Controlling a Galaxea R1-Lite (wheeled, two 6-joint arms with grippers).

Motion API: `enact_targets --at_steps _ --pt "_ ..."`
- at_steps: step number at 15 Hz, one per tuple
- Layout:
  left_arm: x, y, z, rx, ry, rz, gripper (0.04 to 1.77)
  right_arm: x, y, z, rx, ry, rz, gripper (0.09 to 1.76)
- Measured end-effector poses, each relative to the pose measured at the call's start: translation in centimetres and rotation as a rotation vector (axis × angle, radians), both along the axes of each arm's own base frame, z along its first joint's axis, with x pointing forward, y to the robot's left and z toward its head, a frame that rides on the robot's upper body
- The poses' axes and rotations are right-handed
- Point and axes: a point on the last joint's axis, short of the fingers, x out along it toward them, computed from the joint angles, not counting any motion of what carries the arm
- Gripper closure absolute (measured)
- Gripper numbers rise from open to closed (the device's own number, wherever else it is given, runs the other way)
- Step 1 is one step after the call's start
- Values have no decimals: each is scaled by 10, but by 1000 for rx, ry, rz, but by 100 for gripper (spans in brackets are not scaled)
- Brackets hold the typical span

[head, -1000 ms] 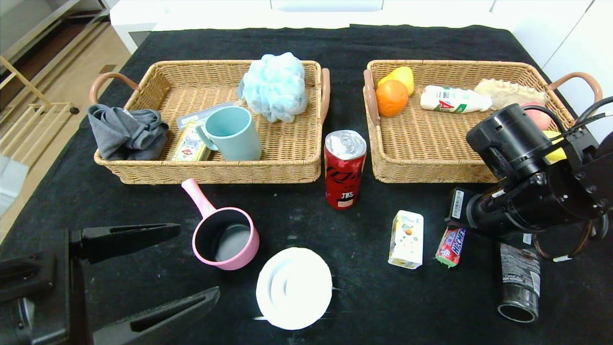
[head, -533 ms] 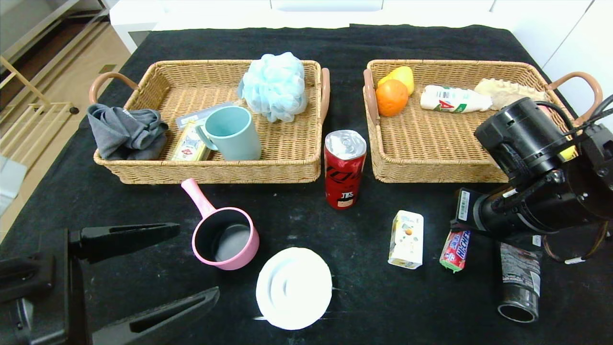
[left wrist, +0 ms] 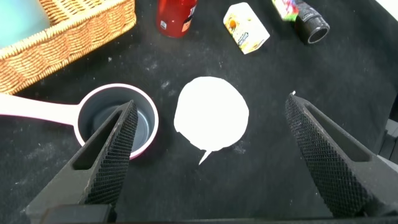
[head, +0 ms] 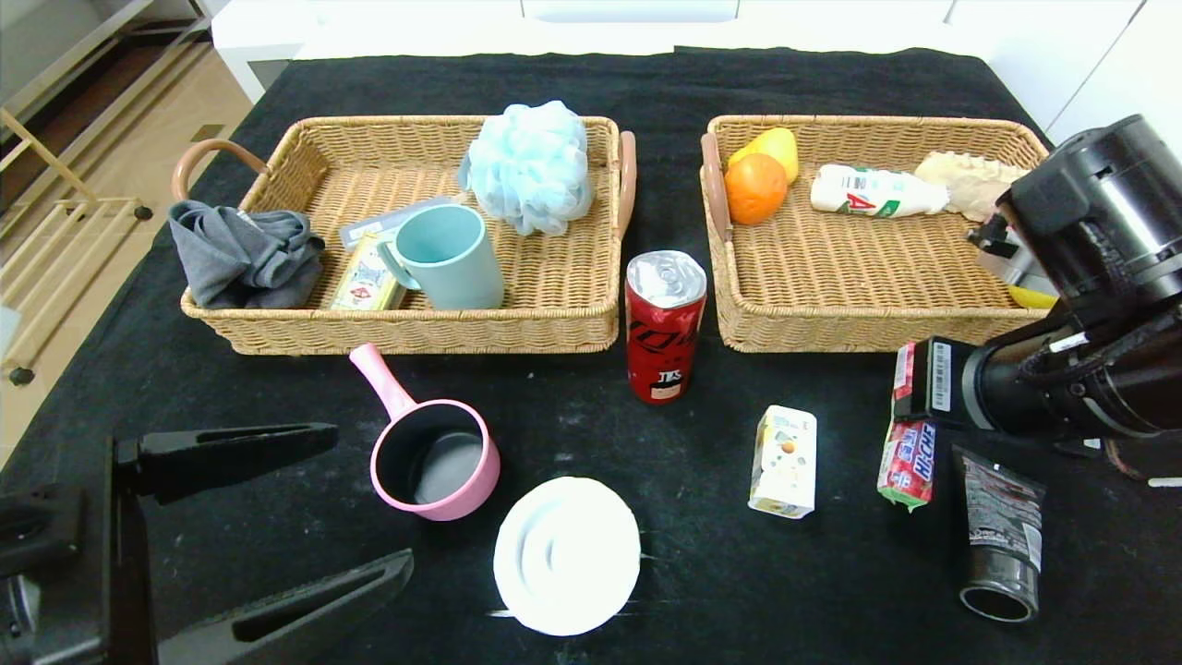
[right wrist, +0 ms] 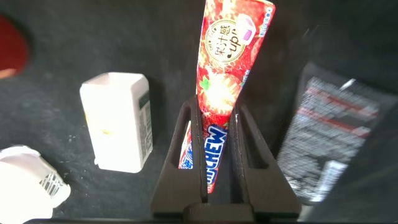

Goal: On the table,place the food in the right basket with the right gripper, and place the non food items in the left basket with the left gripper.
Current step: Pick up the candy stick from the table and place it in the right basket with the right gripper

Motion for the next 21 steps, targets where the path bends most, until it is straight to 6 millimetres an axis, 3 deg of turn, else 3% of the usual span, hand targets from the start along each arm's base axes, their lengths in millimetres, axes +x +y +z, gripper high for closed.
enact_targets --at_steps 7,15,21 --pt "-1 0 0 1 2 0 9 3 -6 43 -84 -178 57 154" --pt "1 -1 -1 1 5 0 9 41 -19 64 -165 -292 11 154" --pt "1 -1 -1 4 7 -1 9 65 -18 78 -113 -421 -32 154"
